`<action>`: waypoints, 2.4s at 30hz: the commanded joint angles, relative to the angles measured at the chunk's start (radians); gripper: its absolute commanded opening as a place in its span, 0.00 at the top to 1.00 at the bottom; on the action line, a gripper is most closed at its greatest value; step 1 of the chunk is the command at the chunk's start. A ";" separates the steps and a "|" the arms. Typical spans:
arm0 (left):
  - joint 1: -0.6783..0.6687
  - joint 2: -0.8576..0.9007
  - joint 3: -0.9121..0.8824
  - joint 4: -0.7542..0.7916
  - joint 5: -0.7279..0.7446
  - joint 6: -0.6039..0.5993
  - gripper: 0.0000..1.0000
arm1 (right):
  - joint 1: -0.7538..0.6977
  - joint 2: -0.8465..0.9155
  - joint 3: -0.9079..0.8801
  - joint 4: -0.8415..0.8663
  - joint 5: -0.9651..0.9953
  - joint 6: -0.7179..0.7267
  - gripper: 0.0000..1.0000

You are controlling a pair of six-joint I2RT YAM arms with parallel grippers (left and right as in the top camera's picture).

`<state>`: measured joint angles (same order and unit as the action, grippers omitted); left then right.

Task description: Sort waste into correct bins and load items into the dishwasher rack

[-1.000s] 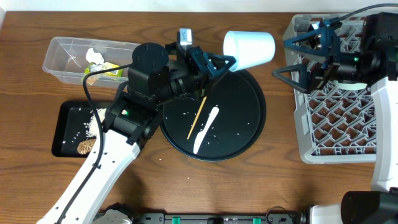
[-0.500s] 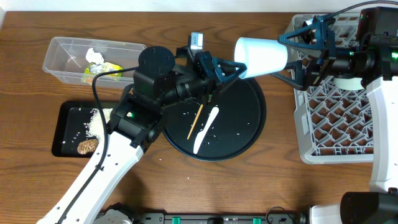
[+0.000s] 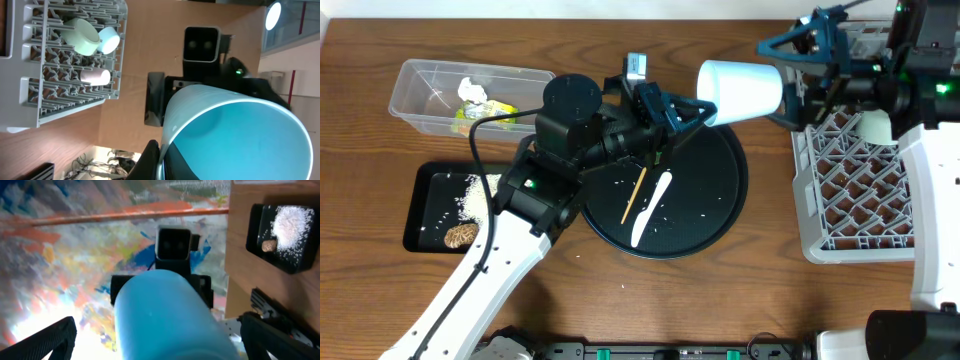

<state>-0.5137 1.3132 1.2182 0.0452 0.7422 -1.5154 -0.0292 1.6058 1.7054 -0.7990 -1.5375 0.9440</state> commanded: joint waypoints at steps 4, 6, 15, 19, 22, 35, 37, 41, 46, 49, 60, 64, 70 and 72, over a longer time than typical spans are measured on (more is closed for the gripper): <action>-0.003 0.015 0.013 0.006 0.018 0.002 0.94 | 0.042 -0.007 0.000 0.096 -0.022 0.159 0.01; -0.003 0.015 0.013 0.006 0.017 0.002 0.94 | 0.050 -0.007 0.000 0.103 -0.021 0.159 0.01; 0.000 0.015 0.013 0.024 0.005 0.002 0.94 | 0.074 -0.007 0.000 0.103 -0.022 0.159 0.02; 0.005 0.015 0.013 0.025 -0.002 0.002 0.94 | 0.095 -0.007 0.000 0.103 -0.022 0.159 0.08; 0.015 0.015 0.013 0.025 -0.001 0.002 0.94 | 0.109 -0.007 0.000 0.103 -0.022 0.154 0.10; 0.060 0.015 0.013 0.024 0.011 0.002 0.94 | 0.105 -0.007 0.000 0.117 -0.007 0.147 0.09; 0.066 0.015 0.013 0.024 0.017 0.002 0.94 | 0.105 -0.007 0.000 0.127 -0.008 0.148 0.09; 0.071 0.015 0.013 0.024 0.036 0.002 0.94 | 0.092 -0.007 0.000 0.134 -0.007 0.147 0.11; 0.071 0.014 0.013 0.024 0.037 0.002 0.94 | 0.087 -0.007 0.000 0.135 -0.006 0.138 0.20; 0.072 0.014 0.013 0.025 0.053 0.002 0.94 | 0.085 -0.007 0.000 0.135 0.006 0.135 0.21; 0.076 0.014 0.013 0.025 0.082 -0.002 0.94 | 0.040 -0.007 0.000 0.138 0.007 0.135 0.21; 0.090 0.014 0.013 0.025 0.090 -0.003 0.94 | 0.037 -0.007 0.000 0.138 0.002 0.124 0.21; 0.093 0.013 0.013 0.025 0.111 -0.006 0.94 | 0.036 -0.007 0.000 0.138 0.011 0.105 0.21; 0.093 0.013 0.013 0.025 0.111 -0.006 0.94 | 0.037 -0.007 0.000 0.138 0.011 0.099 0.21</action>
<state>-0.4267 1.3228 1.2182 0.0757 0.8265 -1.5196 0.0223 1.6058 1.7050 -0.6678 -1.5143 1.0756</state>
